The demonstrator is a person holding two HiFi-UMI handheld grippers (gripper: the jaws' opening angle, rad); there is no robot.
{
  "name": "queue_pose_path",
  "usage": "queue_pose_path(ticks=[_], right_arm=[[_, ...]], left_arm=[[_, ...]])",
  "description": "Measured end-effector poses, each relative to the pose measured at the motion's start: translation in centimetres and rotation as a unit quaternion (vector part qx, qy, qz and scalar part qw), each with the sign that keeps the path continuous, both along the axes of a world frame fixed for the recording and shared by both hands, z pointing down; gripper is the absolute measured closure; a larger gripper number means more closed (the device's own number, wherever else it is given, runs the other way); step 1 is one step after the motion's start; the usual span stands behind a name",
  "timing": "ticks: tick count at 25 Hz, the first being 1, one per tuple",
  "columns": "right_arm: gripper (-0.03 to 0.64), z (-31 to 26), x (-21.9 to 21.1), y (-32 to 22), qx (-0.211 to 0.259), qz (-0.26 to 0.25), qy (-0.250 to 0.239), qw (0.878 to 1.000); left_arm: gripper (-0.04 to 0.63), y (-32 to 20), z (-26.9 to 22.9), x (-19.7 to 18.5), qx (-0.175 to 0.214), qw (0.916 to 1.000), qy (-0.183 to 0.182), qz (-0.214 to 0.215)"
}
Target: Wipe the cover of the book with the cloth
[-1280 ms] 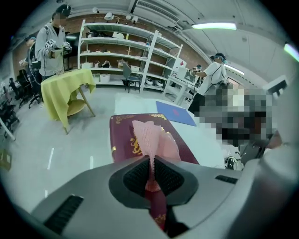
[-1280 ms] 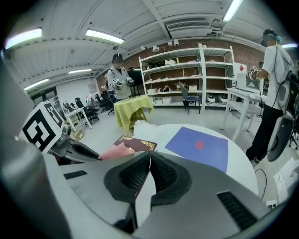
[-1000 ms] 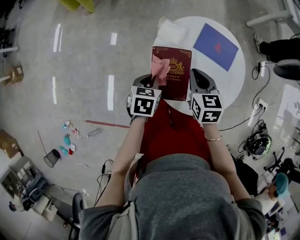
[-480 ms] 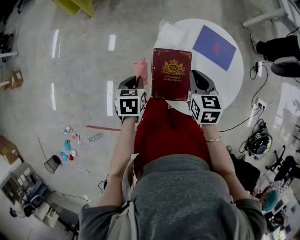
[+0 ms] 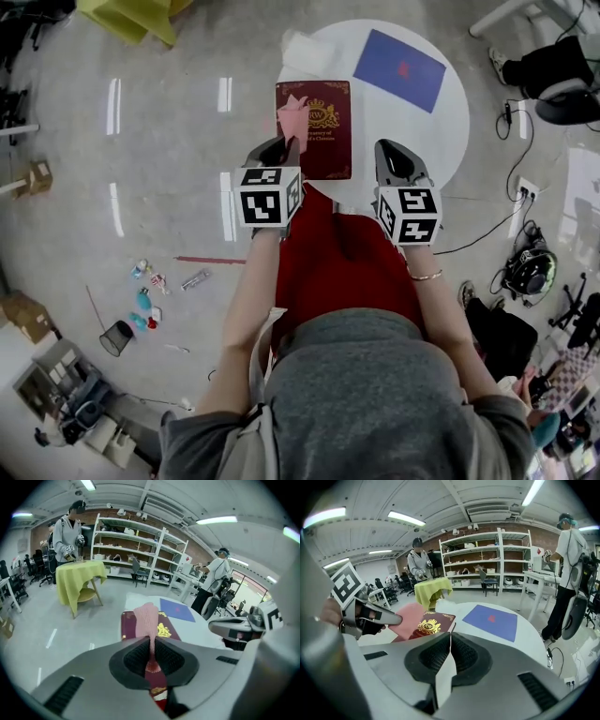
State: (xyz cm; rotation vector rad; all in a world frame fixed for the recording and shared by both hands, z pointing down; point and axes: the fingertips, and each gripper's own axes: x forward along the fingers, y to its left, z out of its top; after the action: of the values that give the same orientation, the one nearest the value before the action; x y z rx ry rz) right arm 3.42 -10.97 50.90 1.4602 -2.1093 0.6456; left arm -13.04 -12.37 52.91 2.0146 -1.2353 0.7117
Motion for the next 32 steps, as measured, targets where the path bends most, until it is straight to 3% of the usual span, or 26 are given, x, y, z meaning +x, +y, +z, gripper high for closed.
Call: queue_pose_path(ticks=[7, 12, 21, 32], right_arm=[[0.588, -0.2, 3.1, 2.3, 0.0, 0.021, -0.001, 1.0], [0.588, 0.6, 4.0, 3.4, -0.01, 0.022, 0.001, 1.0], [0.588, 1.8, 0.5, 2.8, -0.024, -0.022, 0.001, 0.999], [0.588, 1.9, -4.4, 0.8, -0.026, -0.074, 0.003, 0.997]], left_arm=[[0.561, 2.9, -0.2, 8.5, -0.038, 0.9937, 0.091, 0.053], [0.561, 5.6, 2.2, 10.4, -0.071, 0.9909, 0.079, 0.082], [0.561, 7.3, 5.3, 5.7, -0.09, 0.9936, 0.02, 0.064], [0.561, 7.5, 5.5, -1.0, -0.095, 0.9954, 0.012, -0.011]])
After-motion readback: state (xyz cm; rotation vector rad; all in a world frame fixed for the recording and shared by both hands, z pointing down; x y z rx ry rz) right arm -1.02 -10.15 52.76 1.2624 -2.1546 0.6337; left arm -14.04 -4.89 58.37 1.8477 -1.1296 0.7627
